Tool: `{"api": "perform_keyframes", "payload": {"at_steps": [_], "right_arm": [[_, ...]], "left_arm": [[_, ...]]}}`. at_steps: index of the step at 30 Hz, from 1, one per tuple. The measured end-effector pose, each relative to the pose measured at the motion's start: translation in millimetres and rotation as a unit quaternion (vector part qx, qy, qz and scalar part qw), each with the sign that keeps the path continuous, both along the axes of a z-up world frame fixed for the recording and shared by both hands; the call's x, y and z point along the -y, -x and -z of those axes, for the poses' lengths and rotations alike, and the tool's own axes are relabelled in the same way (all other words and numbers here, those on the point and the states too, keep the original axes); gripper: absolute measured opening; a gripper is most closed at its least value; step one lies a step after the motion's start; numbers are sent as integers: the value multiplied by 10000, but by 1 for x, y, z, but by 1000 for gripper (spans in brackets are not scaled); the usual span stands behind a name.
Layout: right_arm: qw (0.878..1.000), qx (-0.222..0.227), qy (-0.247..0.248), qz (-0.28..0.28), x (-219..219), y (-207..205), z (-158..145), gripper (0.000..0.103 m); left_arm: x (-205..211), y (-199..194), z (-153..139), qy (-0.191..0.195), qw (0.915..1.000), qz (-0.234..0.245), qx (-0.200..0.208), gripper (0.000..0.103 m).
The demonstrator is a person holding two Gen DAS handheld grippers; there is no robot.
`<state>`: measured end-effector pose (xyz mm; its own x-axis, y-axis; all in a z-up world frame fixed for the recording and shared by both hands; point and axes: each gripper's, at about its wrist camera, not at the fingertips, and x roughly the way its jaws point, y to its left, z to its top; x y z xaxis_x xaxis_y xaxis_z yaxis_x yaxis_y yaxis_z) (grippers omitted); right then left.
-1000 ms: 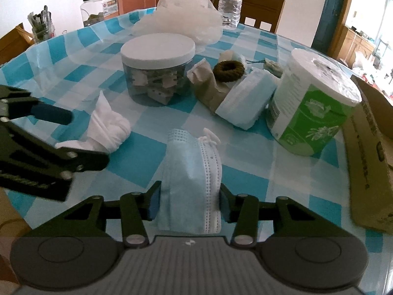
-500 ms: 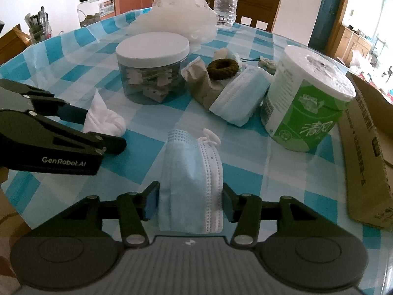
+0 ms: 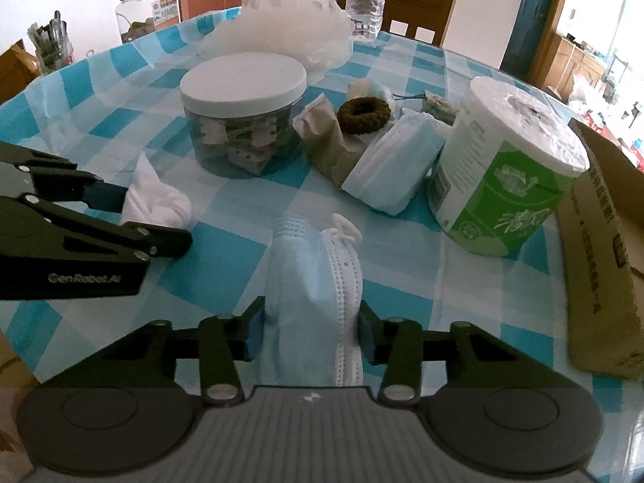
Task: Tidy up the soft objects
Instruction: 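Carry the mask and tissue into the cardboard box and release both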
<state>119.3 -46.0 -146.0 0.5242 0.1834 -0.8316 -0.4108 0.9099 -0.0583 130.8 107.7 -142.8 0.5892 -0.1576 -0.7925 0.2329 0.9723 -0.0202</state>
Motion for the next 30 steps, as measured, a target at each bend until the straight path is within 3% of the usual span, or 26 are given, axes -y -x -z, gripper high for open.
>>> {"api": "perform_keyframes", "payload": {"at_steps": [5, 17, 25, 30], "right_arm": [[9999, -104, -27, 9, 2, -2, -6, 41], [9992, -278, -78, -273, 34, 10, -39, 40], [9992, -327, -49, -212, 91, 27, -59, 40], [9997, -244, -3, -24, 138, 32, -74, 40]], "left_arm": [[-6, -3, -7, -87, 9998, 149, -34, 44], [-5, -2, -37, -158, 9976, 655, -189, 44], [40, 13, -66, -188, 9934, 1107, -211, 44], [85, 17, -82, 5, 9895, 1421, -274, 44]]}}
